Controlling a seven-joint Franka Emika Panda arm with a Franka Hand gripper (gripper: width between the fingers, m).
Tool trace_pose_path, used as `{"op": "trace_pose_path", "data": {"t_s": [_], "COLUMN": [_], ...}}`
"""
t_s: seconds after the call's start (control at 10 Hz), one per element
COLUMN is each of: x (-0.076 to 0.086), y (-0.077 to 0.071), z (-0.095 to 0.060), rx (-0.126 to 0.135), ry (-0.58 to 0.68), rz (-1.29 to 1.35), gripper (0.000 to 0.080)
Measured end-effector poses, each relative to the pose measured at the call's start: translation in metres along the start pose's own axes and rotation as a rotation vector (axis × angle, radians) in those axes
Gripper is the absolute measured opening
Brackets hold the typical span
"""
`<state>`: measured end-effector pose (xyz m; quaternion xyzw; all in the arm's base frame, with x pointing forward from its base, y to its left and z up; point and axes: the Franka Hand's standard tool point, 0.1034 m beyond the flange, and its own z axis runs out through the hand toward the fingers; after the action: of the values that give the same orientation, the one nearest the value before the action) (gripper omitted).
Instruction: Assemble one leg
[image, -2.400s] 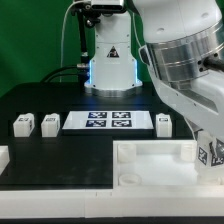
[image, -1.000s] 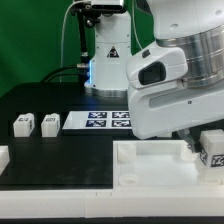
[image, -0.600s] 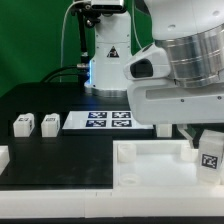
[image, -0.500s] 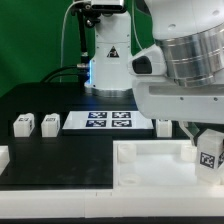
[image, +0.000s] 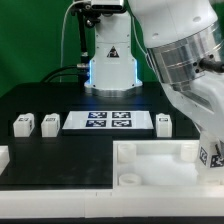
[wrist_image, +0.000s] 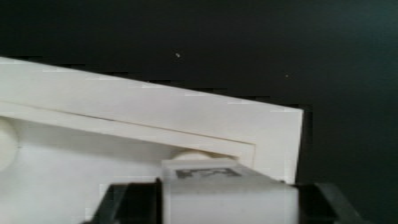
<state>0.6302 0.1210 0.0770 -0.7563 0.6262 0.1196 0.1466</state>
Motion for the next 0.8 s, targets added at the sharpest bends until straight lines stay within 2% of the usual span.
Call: {"op": "trace_pose_path", "data": {"t_s": [0.1,0.2,0.3,0.4,0.5,0.8], "x": [0.0,-0.0001,0.0004,0.0005,-0.0009,0.0002], "y": [0.0001,0.0002,0.0012,0.0009,-0.0025,-0.0022], "z": [0.0002,0.0003,0.0002,0.0,-0.0004,0.0008], "rx": [0.0,-0.001,-0.015,-0.028,-0.029,-0.043], "ry": [0.0,0.0,0.015,0.039,0.082,0.078], "rz": [-0.041,-0.051,-0.239,-0.416,-0.573,-0.889], "gripper": [0.0397,0.0534,0.0534,0.0629,0.0644,0.0649]}}
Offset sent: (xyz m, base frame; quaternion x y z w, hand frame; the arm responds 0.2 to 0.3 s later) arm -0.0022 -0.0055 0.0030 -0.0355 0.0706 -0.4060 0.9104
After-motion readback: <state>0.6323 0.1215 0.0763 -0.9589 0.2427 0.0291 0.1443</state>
